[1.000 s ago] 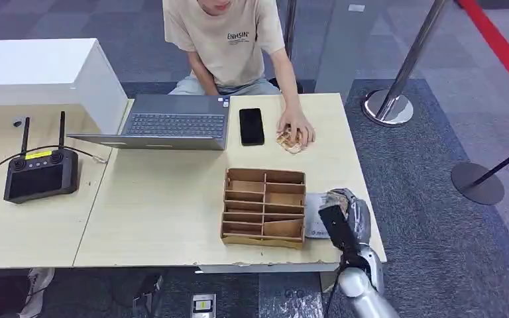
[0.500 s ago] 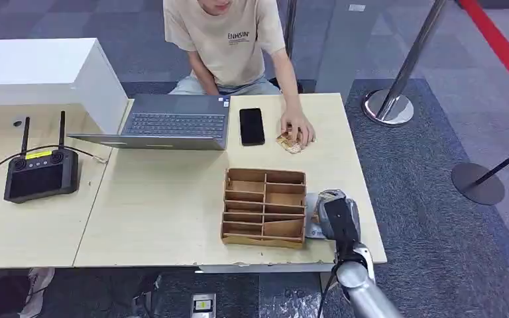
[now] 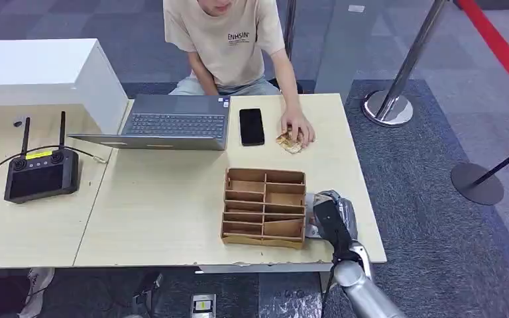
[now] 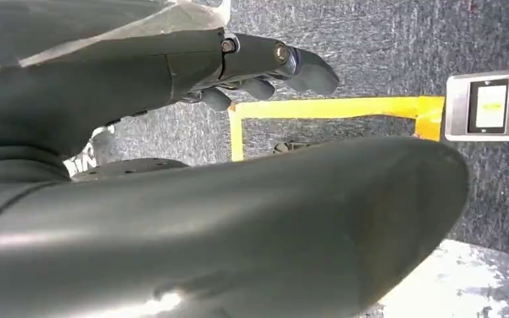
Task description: Pass the card to the sensor for recognition and then transmit it.
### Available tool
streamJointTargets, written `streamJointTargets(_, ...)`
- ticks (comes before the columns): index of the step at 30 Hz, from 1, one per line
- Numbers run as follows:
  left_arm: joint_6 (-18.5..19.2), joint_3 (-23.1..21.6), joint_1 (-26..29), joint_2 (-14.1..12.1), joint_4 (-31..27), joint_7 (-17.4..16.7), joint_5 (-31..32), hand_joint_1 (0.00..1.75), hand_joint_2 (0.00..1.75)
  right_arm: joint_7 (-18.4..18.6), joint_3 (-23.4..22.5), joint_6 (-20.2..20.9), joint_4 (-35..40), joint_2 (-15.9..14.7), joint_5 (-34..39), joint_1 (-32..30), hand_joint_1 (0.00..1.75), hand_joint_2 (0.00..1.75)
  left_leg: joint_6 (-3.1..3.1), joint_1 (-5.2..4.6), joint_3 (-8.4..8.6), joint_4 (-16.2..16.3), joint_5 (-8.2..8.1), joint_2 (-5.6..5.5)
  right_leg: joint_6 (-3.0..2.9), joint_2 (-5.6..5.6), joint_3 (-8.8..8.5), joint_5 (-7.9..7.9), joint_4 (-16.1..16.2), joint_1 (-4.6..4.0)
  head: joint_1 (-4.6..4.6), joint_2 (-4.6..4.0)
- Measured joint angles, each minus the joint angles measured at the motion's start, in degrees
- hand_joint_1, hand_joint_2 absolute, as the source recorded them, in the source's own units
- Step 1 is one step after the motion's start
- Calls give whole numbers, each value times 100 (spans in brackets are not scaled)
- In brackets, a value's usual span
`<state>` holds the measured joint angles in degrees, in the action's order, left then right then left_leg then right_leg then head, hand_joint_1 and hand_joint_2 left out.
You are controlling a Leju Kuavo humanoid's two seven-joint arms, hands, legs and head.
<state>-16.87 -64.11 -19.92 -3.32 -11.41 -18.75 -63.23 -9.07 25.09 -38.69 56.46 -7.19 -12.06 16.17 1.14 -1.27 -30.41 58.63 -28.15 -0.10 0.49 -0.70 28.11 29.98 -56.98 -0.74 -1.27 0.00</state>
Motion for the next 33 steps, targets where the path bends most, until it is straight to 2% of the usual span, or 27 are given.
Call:
streamJointTargets(15, -2, -85, -16, -17, 0, 0, 4, 0, 0, 48, 205, -55, -131, -46, -81, 100, 175, 175, 0, 0, 11, 0, 0, 0, 0, 0, -10, 0, 0, 0, 0, 0)
streamJointTargets(21, -2, -109, -23, -20, 0, 0, 2, 0, 0, -343, 212, 192, -151, -59, 596, 123, 175, 175, 0, 0, 14, 0, 0, 2, 0, 0, -14, 0, 0, 0, 0, 0)
streamJointTargets(26, 11, -131, -24, -26, 0, 0, -2, 0, 0, -542, 190, 545, 55, -138, 1139, 147, 175, 175, 0, -1, 14, 0, 0, 0, 1, 0, -15, -1, 0, 1, -2, 0)
streamJointTargets(29, 96, -140, -30, -31, 0, 0, 22, 0, 0, -944, 96, 1164, 301, -183, 1890, 196, 175, 175, 0, -1, 14, 1, 0, 1, 1, 0, -13, -1, -1, 1, 0, 0)
streamJointTargets(33, 146, -179, -49, -31, 0, 0, 30, 0, 0, -1139, -41, 1578, 638, -249, 2308, 365, 175, 175, 0, -1, 14, 1, 0, 0, 1, 0, -13, -1, 0, 1, -2, 0)
